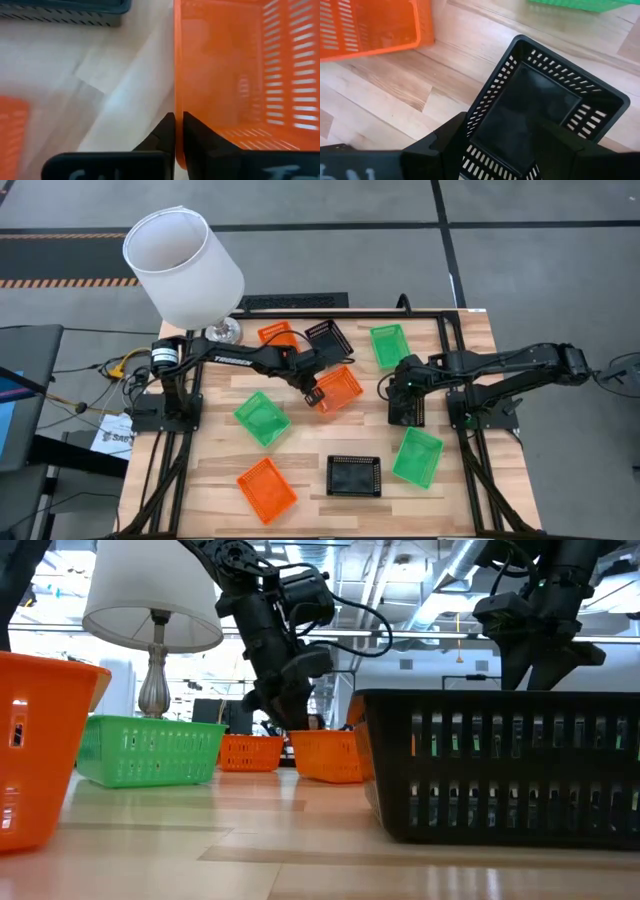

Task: Stack baskets by color
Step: Stack the middle orange bin on top of the top orange bin

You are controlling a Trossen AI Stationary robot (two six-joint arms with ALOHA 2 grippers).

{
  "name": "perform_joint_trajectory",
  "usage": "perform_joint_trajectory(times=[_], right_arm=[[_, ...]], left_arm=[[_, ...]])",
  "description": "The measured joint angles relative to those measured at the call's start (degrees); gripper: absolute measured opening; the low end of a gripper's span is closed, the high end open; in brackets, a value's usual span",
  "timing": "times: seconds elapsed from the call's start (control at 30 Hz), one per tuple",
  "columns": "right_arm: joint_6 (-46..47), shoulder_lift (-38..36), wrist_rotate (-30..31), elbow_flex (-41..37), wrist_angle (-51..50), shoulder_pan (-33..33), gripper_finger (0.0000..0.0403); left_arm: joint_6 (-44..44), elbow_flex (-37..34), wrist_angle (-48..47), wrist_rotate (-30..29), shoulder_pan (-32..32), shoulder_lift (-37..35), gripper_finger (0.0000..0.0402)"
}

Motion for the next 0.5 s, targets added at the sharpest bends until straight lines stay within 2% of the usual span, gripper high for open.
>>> perform_joint_trajectory(times=[0.27, 0.5], right_arm=[[-0.6, 0.0, 0.7, 0.0, -0.3, 0.0, 0.0224], [-0.6, 0.0, 3.2, 0.0, -1.1, 0.0, 0.0224]], left_arm=[[-5.5, 6.3, -9.6, 0.4, 0.0, -2.6, 0.0001], [-9.7, 9.1, -16.6, -6.9, 0.0, -11.0, 0.0000]])
